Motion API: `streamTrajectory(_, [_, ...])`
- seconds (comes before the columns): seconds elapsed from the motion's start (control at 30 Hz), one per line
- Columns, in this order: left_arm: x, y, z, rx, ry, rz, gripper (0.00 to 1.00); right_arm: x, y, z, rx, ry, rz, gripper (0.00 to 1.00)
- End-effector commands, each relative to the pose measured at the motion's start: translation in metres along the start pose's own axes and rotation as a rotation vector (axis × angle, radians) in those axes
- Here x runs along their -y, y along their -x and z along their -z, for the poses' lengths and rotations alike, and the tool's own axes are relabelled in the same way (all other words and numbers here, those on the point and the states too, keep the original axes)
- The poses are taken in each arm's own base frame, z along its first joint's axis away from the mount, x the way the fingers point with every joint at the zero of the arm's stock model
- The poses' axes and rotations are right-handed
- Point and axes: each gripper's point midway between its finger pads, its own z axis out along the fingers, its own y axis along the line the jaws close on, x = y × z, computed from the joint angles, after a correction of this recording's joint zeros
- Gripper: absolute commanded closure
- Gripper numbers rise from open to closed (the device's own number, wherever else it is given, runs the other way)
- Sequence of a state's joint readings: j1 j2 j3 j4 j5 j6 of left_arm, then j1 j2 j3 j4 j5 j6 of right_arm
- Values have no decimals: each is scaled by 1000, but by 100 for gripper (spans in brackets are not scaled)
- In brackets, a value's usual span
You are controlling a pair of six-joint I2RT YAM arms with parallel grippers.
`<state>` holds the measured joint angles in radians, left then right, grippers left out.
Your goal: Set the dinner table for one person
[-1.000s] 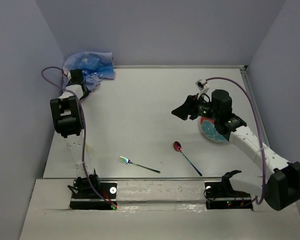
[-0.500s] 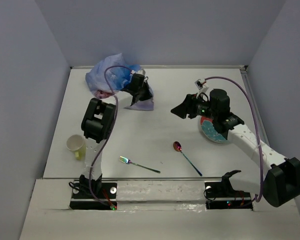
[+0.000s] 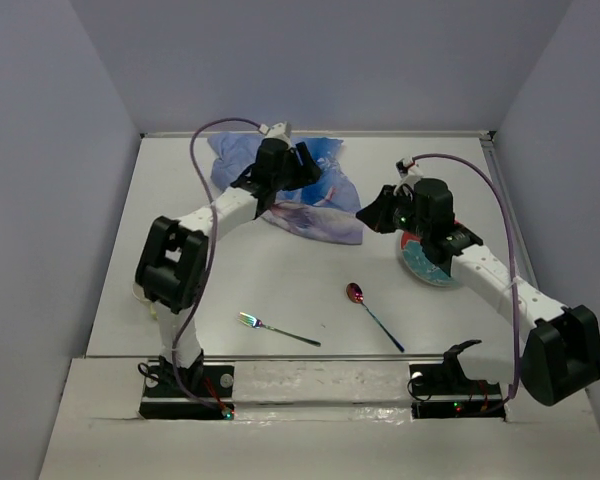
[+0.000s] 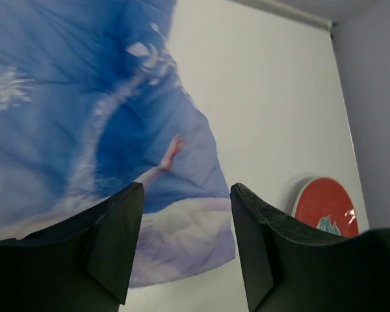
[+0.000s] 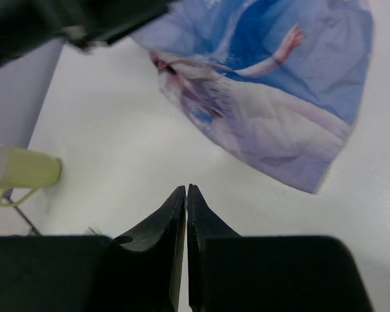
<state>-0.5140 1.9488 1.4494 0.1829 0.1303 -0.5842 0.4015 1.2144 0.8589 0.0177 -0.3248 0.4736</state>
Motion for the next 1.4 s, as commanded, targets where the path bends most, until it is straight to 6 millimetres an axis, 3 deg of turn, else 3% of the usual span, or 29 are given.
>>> streamTrajectory(0.0, [-34,58,68,238,106,1,35,38,-11,-19,-10,-160,-2,98])
streamTrajectory(0.07, [-65,42,84,251,139,72,40,49,-19,-25,-37,-195,3,100])
streamTrajectory(0.1, [-87,49,95,283,170,110,41,57,-22,-32,-54,-219,3,98])
streamTrajectory(0.13, [-111,32,99,266,208,140,42,64,-32,-33,-92,-241,2,84])
streamTrajectory(0.17, [-116,43,103,299,207,164,42,68,-36,-36,-108,-254,2,76])
streamTrajectory(0.2, [-134,29,106,279,232,203,42,74,-39,-37,-115,-278,4,65])
streamTrajectory(0.23, [-151,26,109,271,235,230,42,81,-45,-40,-132,-297,6,45])
streamTrajectory(0.33, [-175,27,109,270,266,269,41,92,-58,-49,-169,-331,6,28])
streamTrajectory(0.47, [-190,35,101,284,307,270,39,99,-72,-60,-209,-365,21,28])
streamTrajectory(0.63, [-226,31,85,274,386,310,38,104,-83,-69,-240,-402,53,28])
streamTrajectory(0.7, [-233,40,80,284,387,321,37,108,-88,-72,-258,-411,50,28])
streamTrajectory(0.73, [-241,34,74,264,401,325,36,109,-90,-72,-265,-414,49,28])
streamTrajectory(0.77, [-240,42,70,270,395,315,36,110,-92,-73,-271,-417,49,28])
streamTrajectory(0.83, [-250,35,61,234,428,318,36,119,-91,-76,-264,-454,58,28])
streamTrajectory(1.0, [-258,40,47,229,442,317,36,127,-85,-82,-260,-493,86,29])
streamTrajectory(1.03, [-263,35,43,212,456,317,36,130,-82,-84,-259,-512,98,32])
streamTrajectory(1.23, [-271,55,35,242,491,293,36,130,-93,-92,-310,-486,84,42])
streamTrajectory(1.3, [-275,52,30,228,494,298,38,128,-98,-97,-329,-464,73,56])
streamTrajectory(1.33, [-273,54,28,228,489,297,46,126,-98,-99,-330,-456,65,59])
streamTrajectory(1.37, [-274,51,27,220,491,299,46,127,-100,-100,-335,-455,64,63])
